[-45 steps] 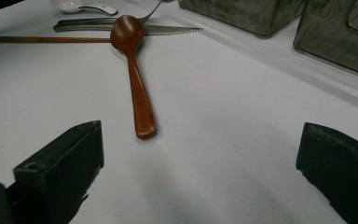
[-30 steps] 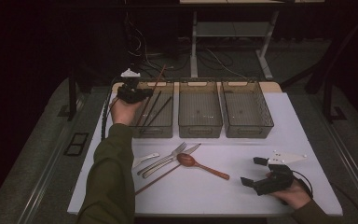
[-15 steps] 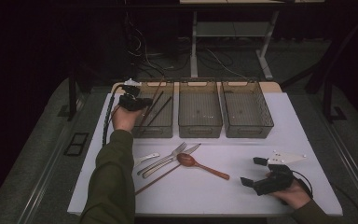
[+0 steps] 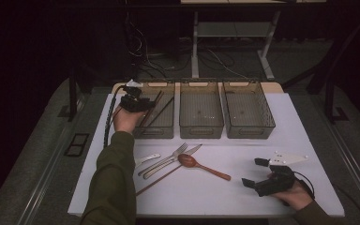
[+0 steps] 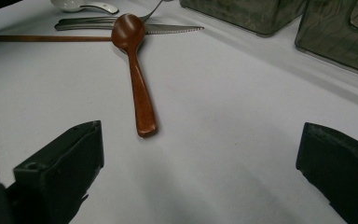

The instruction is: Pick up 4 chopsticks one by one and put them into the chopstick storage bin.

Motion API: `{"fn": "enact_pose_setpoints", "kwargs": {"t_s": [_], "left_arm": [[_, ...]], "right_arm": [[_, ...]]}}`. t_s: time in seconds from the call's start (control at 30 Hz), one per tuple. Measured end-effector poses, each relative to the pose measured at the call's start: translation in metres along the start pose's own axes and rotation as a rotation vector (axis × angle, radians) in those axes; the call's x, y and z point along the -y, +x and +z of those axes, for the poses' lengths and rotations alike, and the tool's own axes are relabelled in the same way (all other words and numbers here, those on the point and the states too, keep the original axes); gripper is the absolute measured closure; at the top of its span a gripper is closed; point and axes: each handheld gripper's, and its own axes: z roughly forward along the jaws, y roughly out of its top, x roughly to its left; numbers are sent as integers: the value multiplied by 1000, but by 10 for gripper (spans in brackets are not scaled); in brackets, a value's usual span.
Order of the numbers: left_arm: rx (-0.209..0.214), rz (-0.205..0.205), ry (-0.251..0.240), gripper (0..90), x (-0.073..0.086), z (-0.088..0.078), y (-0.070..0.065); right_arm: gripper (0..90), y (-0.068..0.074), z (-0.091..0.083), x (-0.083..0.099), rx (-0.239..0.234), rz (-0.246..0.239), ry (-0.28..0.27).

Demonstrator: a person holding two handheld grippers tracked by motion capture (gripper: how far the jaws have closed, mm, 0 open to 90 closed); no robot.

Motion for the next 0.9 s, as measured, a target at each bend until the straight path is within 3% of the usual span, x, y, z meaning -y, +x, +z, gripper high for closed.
{"fn": "enact_pose_setpoints", "kwargs": {"t_s": [0.37, 0.5, 0.67, 0.9], "left_arm": [[66, 9, -21, 450, -3, -8, -6], [88, 30, -36, 414, -5, -14, -11], [124, 17, -65, 381, -3, -20, -18], [141, 55, -84, 341, 1, -32, -31]], "right_arm": [[6, 0, 1, 0, 1, -1, 7], [6, 0, 0, 0, -2, -2, 4], [6, 0, 0, 0, -5, -2, 5], [6, -1, 0, 0, -2, -3, 4]]}}
